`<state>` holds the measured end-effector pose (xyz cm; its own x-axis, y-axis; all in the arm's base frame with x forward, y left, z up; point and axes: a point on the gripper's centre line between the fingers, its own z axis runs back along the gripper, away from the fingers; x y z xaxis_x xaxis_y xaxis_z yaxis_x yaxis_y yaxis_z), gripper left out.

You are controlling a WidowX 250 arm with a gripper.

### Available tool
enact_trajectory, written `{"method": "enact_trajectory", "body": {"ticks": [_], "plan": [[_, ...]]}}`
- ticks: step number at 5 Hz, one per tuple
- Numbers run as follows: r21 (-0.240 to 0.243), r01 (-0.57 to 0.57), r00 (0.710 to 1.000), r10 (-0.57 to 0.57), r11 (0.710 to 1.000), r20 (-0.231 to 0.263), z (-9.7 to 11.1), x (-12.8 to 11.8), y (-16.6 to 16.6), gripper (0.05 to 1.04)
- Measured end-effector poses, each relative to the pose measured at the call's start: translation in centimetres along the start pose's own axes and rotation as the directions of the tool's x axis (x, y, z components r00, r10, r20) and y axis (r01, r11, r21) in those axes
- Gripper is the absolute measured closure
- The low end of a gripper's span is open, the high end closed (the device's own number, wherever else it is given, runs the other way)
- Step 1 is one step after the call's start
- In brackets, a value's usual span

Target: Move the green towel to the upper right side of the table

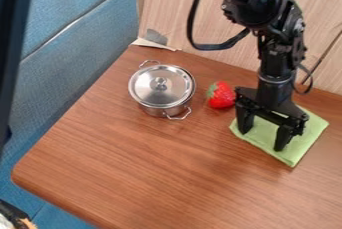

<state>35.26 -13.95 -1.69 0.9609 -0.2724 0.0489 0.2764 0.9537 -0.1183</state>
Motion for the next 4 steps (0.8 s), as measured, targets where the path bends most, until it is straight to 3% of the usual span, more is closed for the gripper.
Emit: {"method": "enact_trajectory", "body": {"ticks": [1, 3, 4], "plan": [[-0.013, 0.003, 1.000, -0.003, 1.000, 0.005, -0.1, 1.0, -0.2, 0.082], [-0.017, 0.005, 1.000, -0.005, 1.000, -0.016, 0.4, 0.3, -0.3, 0.084], [-0.022, 0.004, 1.000, -0.004, 1.000, 0.020, 2.8, 0.0, -0.6, 0.085]]}}
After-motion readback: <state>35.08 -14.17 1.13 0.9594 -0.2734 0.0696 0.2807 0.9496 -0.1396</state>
